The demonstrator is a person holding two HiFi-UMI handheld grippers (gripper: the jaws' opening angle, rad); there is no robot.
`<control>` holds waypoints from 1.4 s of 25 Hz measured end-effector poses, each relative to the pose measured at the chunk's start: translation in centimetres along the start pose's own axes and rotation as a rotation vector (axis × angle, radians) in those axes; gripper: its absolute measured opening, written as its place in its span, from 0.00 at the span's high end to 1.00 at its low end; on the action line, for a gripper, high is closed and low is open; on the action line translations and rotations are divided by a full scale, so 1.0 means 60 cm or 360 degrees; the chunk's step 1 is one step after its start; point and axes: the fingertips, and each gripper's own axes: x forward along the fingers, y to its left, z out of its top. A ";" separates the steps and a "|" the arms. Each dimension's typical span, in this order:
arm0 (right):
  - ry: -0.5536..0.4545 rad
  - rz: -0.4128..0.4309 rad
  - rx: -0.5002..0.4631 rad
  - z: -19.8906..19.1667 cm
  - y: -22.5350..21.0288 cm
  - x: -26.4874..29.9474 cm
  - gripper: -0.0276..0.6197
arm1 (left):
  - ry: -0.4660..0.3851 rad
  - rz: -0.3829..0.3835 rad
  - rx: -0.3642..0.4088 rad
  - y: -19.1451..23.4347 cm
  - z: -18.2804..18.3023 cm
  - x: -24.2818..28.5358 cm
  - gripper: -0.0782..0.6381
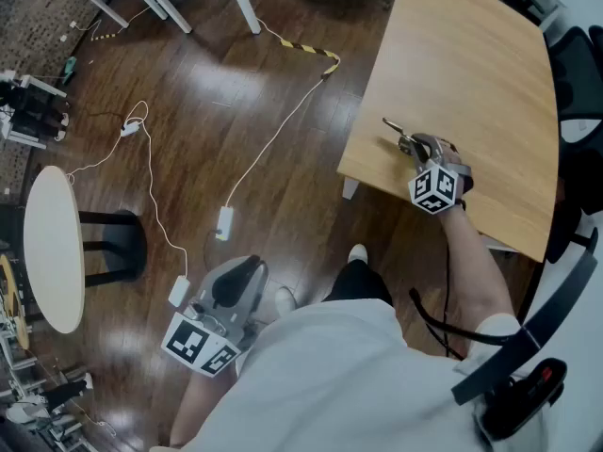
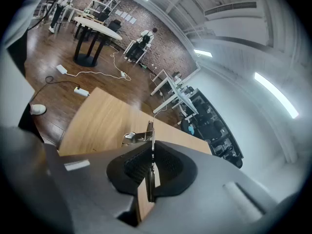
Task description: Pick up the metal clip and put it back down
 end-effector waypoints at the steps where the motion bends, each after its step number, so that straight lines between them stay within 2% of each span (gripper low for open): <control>1: -0.0008 -0.0009 0.0006 0.020 0.005 -0.023 0.95 | -0.0010 -0.0014 0.0002 0.004 0.003 -0.018 0.83; 7: -0.0096 -0.0086 0.0073 0.164 0.043 -0.169 0.95 | -0.0036 -0.0112 0.0053 0.021 0.004 -0.129 0.83; 12: -0.0174 -0.0160 0.0080 0.280 0.073 -0.305 0.95 | -0.0084 -0.0243 0.0066 0.026 -0.010 -0.201 0.83; 22: -0.0292 -0.0208 0.0080 0.463 0.165 -0.557 0.95 | -0.0105 -0.0409 0.0033 0.040 -0.031 -0.279 0.84; 25: -0.0301 -0.0211 0.0085 0.490 0.186 -0.597 0.95 | -0.0100 -0.0431 0.0026 0.046 -0.035 -0.283 0.90; 28: -0.0296 -0.0222 0.0093 0.499 0.186 -0.614 0.95 | -0.0106 -0.0461 0.0027 0.047 -0.029 -0.277 0.90; 35: -0.0226 -0.0255 0.0145 0.440 0.153 -0.576 0.95 | -0.0119 -0.0474 0.0054 0.049 -0.016 -0.240 0.86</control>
